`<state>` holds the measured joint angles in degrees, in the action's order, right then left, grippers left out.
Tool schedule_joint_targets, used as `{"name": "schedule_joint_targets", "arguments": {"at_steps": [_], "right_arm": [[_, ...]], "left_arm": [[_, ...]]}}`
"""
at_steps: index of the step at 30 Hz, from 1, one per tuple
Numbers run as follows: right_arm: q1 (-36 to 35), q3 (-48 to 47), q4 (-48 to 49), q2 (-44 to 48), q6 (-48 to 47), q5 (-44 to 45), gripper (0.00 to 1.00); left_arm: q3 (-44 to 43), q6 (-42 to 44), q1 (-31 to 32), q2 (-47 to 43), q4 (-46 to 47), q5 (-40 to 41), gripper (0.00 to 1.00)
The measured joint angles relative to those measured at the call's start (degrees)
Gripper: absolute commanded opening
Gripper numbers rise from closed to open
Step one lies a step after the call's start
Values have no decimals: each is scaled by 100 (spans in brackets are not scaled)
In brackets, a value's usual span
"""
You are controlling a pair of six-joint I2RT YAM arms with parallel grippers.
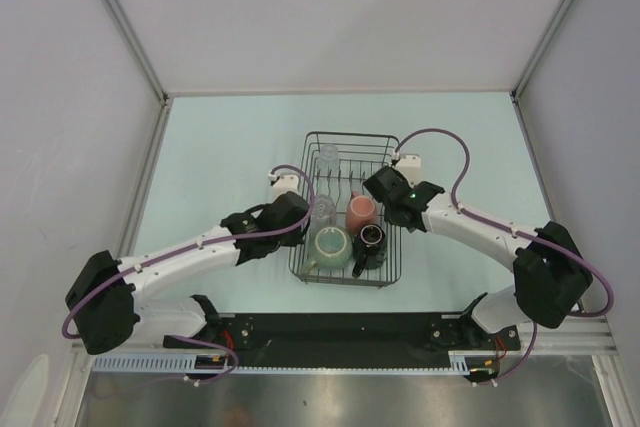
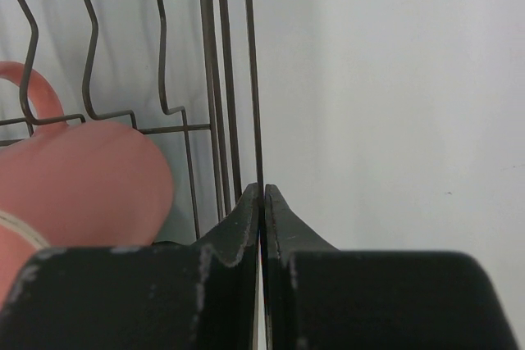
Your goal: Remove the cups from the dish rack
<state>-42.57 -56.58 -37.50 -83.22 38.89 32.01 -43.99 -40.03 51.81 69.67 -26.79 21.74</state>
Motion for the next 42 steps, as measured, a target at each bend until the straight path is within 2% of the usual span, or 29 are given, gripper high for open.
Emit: {"name": "schedule_joint_targets", "arguments": {"at_steps": [19, 21, 22, 25, 26, 28, 30, 31, 33, 35, 37, 42], "right_arm": [[284, -343, -186, -343, -516, -260, 0], [284, -341, -186, -295, -522, -260, 11], [284, -330, -184, -273, -522, -262, 26], [293, -284, -107, -245, -382, -201, 49], [306, -247, -127, -245, -389, -103, 52], [328, -225, -186, -216, -339, 24, 60], [289, -225, -236, -122, -339, 144, 66], [258, -225, -271, -48, -330, 195, 68], [201, -229, -299, 125, -293, 210, 73], [153, -249, -321, 302, -284, 221, 73], [118, -310, -365, 437, -286, 229, 74], [103, -577, -514, 658, -293, 332, 76]], "left_arm": [[-24, -404, 245, 59, -39, 238, 0], [-31, -407, 245, 61, -50, 247, 7], [-39, -404, 245, 63, -63, 254, 12], [-98, -286, 280, 96, -184, 219, 37], [-127, -234, 363, 107, -289, 120, 49], [-153, -116, 520, 109, -426, -37, 60], [-179, -31, 627, 105, -612, -142, 71], [-197, -22, 649, 105, -667, -166, 80], [-240, 9, 658, 94, -804, -136, 84], [-273, -4, 651, 46, -960, -85, 87], [-337, -2, 667, -20, -1067, -52, 96], [-592, -11, 669, -177, -1193, 192, 100]]}}
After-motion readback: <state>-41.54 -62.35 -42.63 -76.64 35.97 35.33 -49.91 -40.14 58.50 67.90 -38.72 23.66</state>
